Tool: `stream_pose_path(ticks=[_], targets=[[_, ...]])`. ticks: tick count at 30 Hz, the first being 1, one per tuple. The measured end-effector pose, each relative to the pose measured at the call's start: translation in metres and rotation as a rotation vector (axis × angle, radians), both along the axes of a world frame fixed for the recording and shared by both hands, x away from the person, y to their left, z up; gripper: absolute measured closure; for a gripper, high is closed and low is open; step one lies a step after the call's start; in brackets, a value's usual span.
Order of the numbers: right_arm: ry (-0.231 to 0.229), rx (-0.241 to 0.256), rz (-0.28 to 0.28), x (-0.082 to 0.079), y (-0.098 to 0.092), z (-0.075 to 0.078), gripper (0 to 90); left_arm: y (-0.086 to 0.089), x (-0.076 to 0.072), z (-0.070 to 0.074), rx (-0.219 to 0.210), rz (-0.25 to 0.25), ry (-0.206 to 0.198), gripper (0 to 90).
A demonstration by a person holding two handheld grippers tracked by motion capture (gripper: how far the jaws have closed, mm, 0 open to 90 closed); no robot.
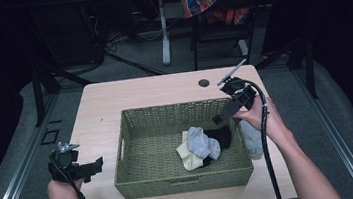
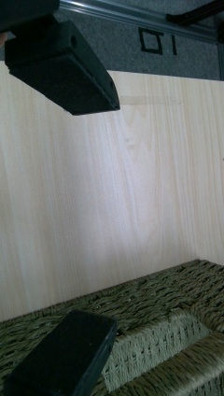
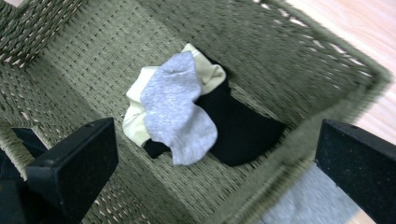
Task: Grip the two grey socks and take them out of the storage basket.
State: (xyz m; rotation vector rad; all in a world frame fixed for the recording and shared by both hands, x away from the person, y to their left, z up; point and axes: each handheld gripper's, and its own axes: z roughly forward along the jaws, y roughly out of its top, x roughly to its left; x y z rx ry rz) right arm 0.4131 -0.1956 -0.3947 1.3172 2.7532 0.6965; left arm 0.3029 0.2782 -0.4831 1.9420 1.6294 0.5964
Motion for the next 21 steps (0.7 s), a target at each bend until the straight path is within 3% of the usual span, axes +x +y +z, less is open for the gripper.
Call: stream_pose_path(ticks=[5,9,13,17,21], targets=[[0.025,-0.007,0.032,0.003,0.015,-0.013,0.0,0.001,0.0,0.0,0.0,0.001,-0.003,0.5],[0.036,-0.006,0.06,0.004,0.024,-0.023,7.5,0.0,0.0,0.0,0.001,0.0,-0.003,0.4],[0.05,0.01,0.053,0.006,0.031,-0.034,13.5,0.0,0.0,0.0,-0.001,-0.002,-0.001,0.5],[0.062,-0.007,0.06,0.008,0.033,-0.041,15.7,0.0,0.0,0.001,-0.002,-0.008,-0.003,0.4],[0.077,-0.021,0.052,0.01,0.037,-0.05,24.5,0.0,0.0,0.0,-0.004,-0.008,0.0,0.4]])
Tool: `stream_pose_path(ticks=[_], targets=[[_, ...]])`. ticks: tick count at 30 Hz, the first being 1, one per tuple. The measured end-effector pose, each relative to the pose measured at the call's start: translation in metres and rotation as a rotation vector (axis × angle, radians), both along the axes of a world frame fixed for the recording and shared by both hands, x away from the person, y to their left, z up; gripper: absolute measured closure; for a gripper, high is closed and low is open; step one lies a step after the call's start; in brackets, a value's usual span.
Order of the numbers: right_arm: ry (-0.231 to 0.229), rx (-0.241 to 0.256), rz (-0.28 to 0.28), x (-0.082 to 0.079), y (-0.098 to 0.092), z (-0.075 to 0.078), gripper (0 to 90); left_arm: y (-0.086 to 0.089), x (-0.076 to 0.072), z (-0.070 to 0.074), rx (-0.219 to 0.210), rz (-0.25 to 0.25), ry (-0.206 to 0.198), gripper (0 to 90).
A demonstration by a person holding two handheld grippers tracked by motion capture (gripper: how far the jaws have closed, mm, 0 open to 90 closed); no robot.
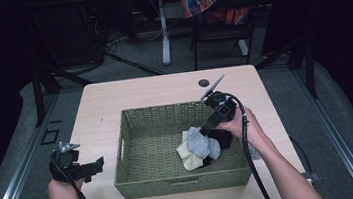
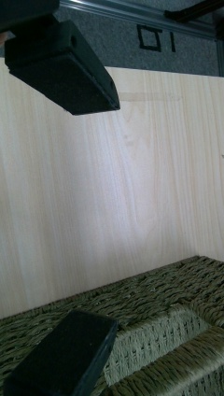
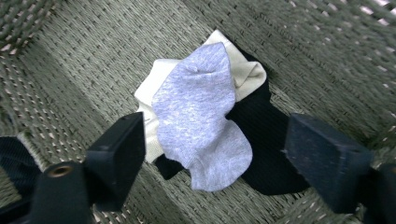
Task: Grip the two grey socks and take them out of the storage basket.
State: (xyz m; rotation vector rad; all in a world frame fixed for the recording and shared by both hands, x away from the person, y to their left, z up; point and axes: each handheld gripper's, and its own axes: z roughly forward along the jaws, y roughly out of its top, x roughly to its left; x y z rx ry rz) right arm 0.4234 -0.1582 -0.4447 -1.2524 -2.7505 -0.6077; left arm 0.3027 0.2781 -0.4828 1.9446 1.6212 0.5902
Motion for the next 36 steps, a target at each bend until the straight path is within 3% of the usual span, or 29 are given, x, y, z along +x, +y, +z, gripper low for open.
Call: stream_pose_path(ticks=[2,7,10,11,13,14,19,22,23,24,25,27,31,34,35,36], targets=[[0.013,-0.008,-0.014,0.001,0.004,-0.008,31.1,0.0,0.0,0.0,0.0,0.0,0.0,0.4],[0.035,-0.025,-0.019,0.002,0.009,-0.02,37.2,0.0,0.0,0.0,-0.001,-0.001,-0.001,0.4],[0.05,-0.049,-0.035,0.003,0.015,-0.03,41.5,0.0,0.0,0.0,0.0,-0.002,0.001,0.4],[0.063,-0.079,-0.021,0.005,0.016,-0.033,44.2,0.0,0.0,0.0,0.0,-0.002,0.001,0.4],[0.063,-0.08,-0.048,0.006,0.019,-0.04,46.0,0.0,0.0,0.0,0.0,-0.003,0.001,0.4],[0.072,-0.104,-0.026,0.008,0.019,-0.04,47.2,0.0,0.0,0.0,0.0,-0.003,0.002,0.4],[0.075,-0.113,-0.044,0.011,0.022,-0.049,53.8,0.0,0.0,0.0,0.001,-0.004,0.001,0.4],[0.103,-0.117,-0.035,0.012,0.024,-0.052,60.0,0.0,0.0,0.0,0.001,-0.004,0.0,0.4],[0.101,-0.123,-0.035,0.012,0.025,-0.053,62.6,0.0,0.0,0.0,0.001,-0.004,0.001,0.4],[0.105,-0.14,-0.035,0.012,0.026,-0.054,71.9,0.0,0.0,0.0,0.002,-0.004,0.001,0.4],[0.105,-0.14,-0.035,0.012,0.026,-0.054,71.9,0.0,0.0,0.0,0.001,-0.004,0.001,0.4],[0.11,-0.149,-0.031,0.011,0.027,-0.053,82.4,0.0,0.0,0.0,0.002,-0.005,0.001,0.4],[0.109,-0.154,-0.025,0.01,0.026,-0.049,84.9,0.0,0.0,0.0,0.003,-0.006,-0.001,0.4],[0.089,-0.151,-0.013,0.008,0.023,-0.037,85.4,0.0,0.0,0.0,0.004,-0.008,-0.002,0.4],[0.076,-0.133,-0.039,0.006,0.024,-0.036,85.4,0.0,0.0,0.0,0.003,-0.008,-0.001,0.4],[0.084,-0.15,-0.014,0.006,0.023,-0.03,85.5,0.0,0.0,0.0,0.003,-0.008,0.0,0.4]])
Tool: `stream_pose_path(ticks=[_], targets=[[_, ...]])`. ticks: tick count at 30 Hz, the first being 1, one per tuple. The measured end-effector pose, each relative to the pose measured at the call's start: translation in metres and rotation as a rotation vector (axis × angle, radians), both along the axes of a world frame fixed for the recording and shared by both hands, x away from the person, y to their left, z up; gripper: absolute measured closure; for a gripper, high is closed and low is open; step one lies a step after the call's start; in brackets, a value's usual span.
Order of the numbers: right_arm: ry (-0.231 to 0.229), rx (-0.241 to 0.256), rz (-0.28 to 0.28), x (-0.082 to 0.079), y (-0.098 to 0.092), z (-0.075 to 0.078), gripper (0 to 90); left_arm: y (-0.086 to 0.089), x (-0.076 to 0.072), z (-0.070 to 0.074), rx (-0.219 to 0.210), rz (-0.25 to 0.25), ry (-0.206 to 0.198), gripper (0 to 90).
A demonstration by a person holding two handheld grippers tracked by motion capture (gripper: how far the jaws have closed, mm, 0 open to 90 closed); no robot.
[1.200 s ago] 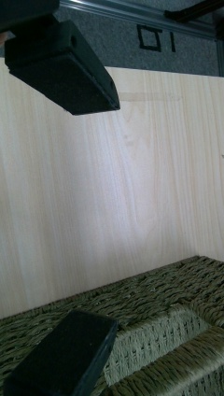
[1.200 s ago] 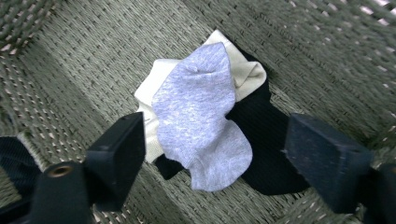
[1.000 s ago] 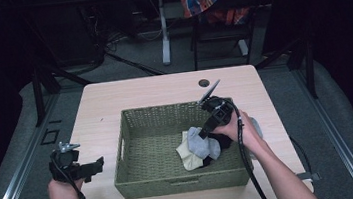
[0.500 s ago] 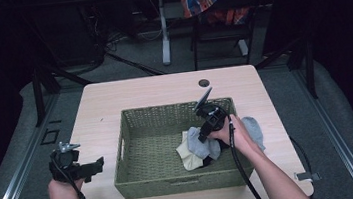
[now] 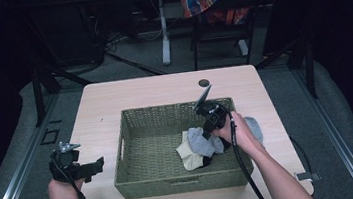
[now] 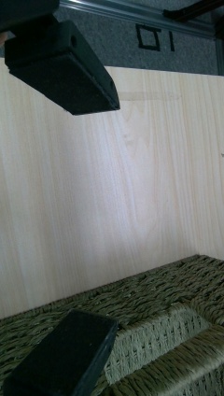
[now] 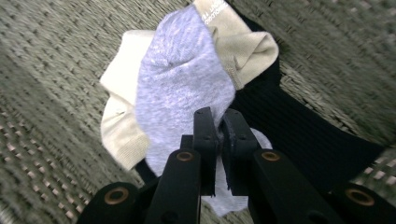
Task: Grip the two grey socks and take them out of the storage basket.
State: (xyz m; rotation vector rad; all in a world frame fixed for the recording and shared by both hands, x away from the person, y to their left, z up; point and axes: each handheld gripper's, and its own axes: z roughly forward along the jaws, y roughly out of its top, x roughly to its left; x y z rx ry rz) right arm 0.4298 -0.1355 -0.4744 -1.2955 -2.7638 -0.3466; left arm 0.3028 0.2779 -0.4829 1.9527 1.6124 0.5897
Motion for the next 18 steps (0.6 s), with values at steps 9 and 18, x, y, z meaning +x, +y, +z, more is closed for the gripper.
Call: stream_pose_path(ticks=[9,18], targets=[[-0.043,0.004,0.029,-0.003,-0.005,0.027,85.8,0.0,0.0,0.0,0.0,-0.001,0.0,0.4],[-0.071,0.012,0.048,-0.006,-0.006,0.052,85.8,0.0,0.0,0.0,-0.003,-0.002,0.0,0.3]])
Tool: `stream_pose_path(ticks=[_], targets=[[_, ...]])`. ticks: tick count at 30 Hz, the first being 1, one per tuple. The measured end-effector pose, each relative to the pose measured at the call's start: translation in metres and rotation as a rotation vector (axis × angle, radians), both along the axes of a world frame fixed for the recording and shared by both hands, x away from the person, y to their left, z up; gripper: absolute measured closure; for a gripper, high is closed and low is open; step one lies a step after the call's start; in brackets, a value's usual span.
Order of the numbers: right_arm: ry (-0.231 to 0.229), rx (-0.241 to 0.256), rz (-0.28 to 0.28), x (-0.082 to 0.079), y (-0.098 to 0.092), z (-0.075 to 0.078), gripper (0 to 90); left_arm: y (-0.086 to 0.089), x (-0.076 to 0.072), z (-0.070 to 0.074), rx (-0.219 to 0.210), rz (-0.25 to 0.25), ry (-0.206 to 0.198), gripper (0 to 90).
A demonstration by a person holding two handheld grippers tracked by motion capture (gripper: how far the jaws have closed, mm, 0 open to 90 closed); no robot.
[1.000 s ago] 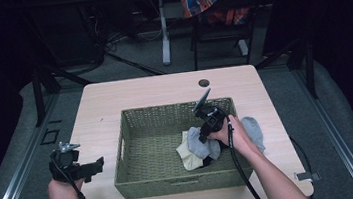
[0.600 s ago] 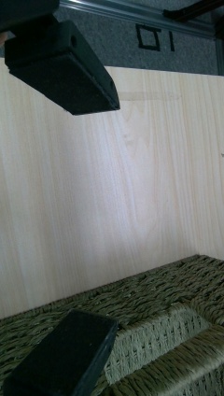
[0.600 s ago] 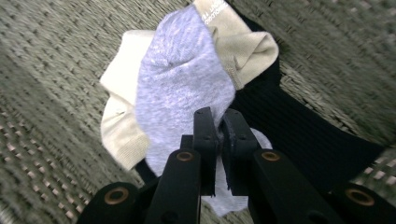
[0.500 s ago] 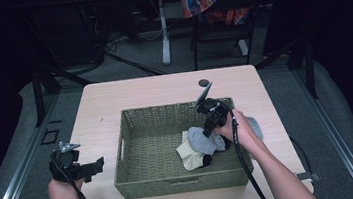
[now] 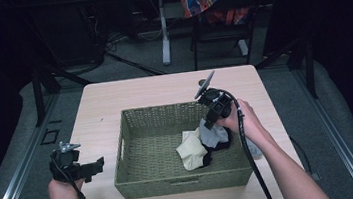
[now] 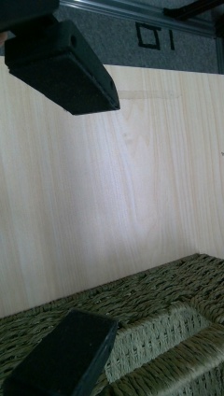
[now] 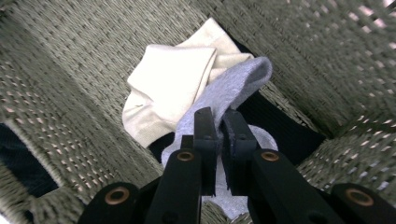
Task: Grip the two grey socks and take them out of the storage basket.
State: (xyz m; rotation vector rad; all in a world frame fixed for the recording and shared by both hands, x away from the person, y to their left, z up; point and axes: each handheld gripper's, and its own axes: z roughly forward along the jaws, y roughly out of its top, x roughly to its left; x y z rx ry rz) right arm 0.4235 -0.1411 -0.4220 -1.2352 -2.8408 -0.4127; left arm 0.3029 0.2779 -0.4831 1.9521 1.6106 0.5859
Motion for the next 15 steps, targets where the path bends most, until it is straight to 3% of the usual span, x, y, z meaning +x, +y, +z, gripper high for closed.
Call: stream_pose_path(ticks=[15], targets=[[-0.076,-0.005,0.016,-0.004,-0.005,0.049,85.8,0.0,0.0,0.0,-0.007,-0.006,0.0,0.3]])
